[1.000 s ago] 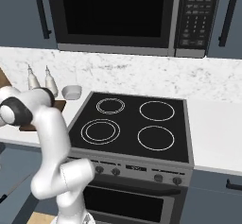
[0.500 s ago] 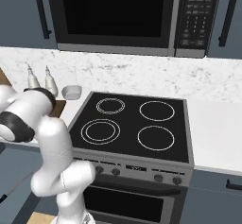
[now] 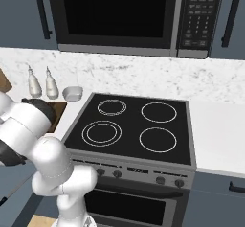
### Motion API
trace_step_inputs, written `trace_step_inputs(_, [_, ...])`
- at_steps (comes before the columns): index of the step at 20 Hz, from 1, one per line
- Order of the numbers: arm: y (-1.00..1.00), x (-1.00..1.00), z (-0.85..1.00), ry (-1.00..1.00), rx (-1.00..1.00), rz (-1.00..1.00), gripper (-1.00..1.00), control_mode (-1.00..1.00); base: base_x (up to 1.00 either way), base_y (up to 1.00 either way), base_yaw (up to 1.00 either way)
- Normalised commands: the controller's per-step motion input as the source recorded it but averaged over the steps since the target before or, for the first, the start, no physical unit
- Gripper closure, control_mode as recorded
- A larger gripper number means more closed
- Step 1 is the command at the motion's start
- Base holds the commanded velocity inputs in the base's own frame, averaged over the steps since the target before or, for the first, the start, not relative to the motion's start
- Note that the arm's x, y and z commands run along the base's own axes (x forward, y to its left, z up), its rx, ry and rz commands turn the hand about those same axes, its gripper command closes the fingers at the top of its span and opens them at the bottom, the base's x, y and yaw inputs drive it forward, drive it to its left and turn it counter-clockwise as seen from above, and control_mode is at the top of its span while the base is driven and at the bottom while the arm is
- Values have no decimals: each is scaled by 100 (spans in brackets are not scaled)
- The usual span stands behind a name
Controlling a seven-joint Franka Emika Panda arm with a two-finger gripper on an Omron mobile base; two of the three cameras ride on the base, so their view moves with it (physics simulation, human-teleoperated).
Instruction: Place the appropriate cutting tool for cutting the eggplant skin on the cutting board.
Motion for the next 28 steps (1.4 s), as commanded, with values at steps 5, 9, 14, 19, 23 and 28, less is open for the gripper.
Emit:
trace_step_inputs(5, [-26,77,63,-2,0,0,100,-100,0,0,0])
trace_step_inputs(9, [-5,82,16,-1,0,0,100,-100,0,0,0])
trace_step_inputs(14, [0,81,-1,-3,0,0,100,-100,0,0,0])
trace_step_inputs(19, [-1,73,-12,-9,0,0,100,-100,0,0,0])
trace_step_inputs(23, [-1,73,-18,-7,0,0,100,-100,0,0,0])
trace_step_inputs(28, [-2,63,-32,-3,0,0,100,-100,0,0,0])
